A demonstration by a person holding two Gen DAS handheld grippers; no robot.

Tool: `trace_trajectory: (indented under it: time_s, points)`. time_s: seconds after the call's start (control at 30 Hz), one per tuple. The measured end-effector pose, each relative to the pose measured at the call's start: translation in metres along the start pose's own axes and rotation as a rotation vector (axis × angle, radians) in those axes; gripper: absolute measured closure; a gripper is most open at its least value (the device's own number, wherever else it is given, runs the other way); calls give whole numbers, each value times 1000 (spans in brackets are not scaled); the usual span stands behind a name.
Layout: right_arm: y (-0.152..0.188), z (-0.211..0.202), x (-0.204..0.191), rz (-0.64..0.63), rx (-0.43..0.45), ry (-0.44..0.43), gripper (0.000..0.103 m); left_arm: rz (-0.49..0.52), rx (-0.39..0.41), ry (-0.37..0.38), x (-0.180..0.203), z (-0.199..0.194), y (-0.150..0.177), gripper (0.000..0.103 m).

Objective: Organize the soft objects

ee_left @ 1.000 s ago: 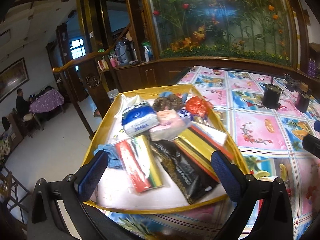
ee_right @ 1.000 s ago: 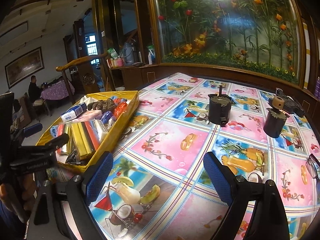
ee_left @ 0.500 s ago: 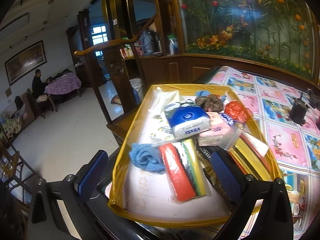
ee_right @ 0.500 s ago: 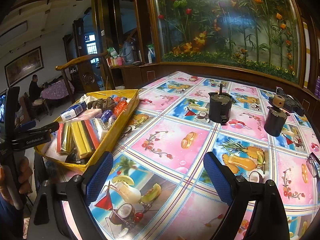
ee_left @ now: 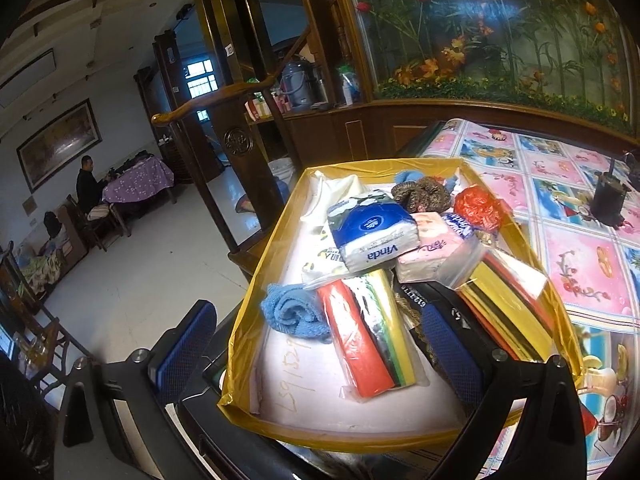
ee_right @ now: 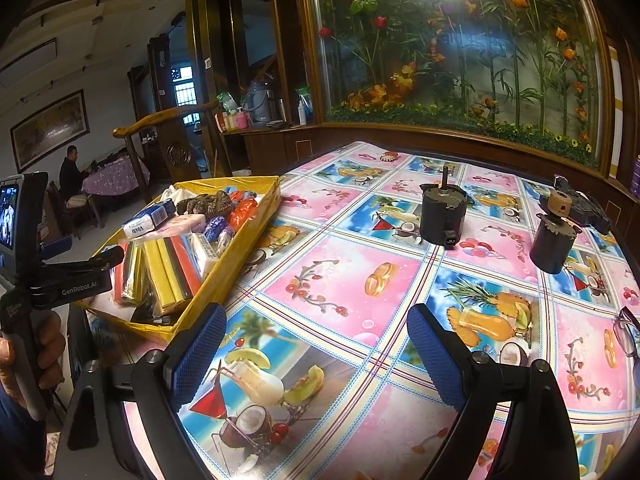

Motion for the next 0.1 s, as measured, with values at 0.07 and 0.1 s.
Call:
trace_trajectory:
  time_s: [0.07, 0.1]
  points:
    - [0, 0, 0, 0, -1, 0, 9, 8, 7, -7, 2, -1, -1, 0]
    - [0, 0, 0, 0, -2, -1, 9, 8, 12, -13, 2, -2, -1, 0]
Point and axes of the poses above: each gripper's, at about its wrist camera, not at the fingertips, and z roughly the way its jaws point, x to its right, y to its underside, the point moved 3 cm from there along z, roughly the way its jaws point, and after that the axes turned 6 degrees about -y, right-handed, at the moved point
